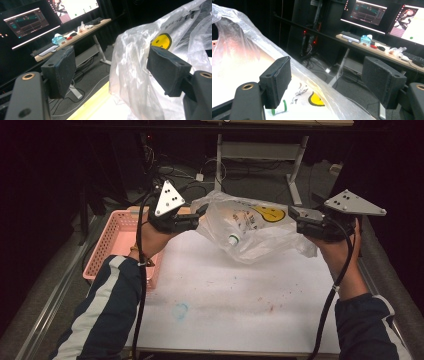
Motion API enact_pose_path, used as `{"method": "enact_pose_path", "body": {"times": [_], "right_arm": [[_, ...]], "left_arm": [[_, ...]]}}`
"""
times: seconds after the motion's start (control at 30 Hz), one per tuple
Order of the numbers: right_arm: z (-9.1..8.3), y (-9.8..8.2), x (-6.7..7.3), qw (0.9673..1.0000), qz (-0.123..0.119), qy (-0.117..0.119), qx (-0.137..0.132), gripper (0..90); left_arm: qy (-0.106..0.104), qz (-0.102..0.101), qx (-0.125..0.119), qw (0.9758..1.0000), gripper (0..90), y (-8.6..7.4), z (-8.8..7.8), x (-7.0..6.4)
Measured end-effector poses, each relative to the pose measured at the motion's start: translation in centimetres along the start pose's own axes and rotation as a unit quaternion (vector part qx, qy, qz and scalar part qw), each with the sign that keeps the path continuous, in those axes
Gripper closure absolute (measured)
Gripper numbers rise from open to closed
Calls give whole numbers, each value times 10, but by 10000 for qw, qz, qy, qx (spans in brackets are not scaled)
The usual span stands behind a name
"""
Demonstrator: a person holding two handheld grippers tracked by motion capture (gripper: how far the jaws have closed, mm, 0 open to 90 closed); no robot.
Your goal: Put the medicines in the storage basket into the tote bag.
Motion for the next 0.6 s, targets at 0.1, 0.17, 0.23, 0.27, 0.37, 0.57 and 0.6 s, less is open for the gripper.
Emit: {"method": "enact_pose_path", "body": {"times": [0.1,0.17,0.23,0.27,0.37,0.57,0.6], "right_arm": [[-2,-3,0,10000,1,10,3,250],[-2,-6,1,10000,35,31,9,252],[-2,-8,3,10000,18,68,31,252],[-2,-10,4,10000,33,70,38,251],[0,-15,7,9999,56,118,73,251],[2,-23,12,9997,103,170,124,255],[3,-24,13,9997,87,192,126,255]], "left_arm": [[39,20,5,10000,231,-5,-4,-1],[51,-29,-15,10000,231,-8,-7,-1],[98,-39,-43,9999,231,-11,-11,0],[103,-50,-41,9999,231,-13,-12,0],[154,-81,-49,9998,230,-19,-18,1],[63,-425,-208,9989,204,-29,-31,5],[44,-489,-230,9985,204,-29,-34,5]]}}
Point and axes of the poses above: each handheld gripper's, and its own axes: z roughly forward along the jaws, y roughly out of its top, x roughly to its left, the point moved 1 cm from there along z, roughly forward along the jaws, and after that the axes turned 13 degrees about -x, right-handed, at the moved point
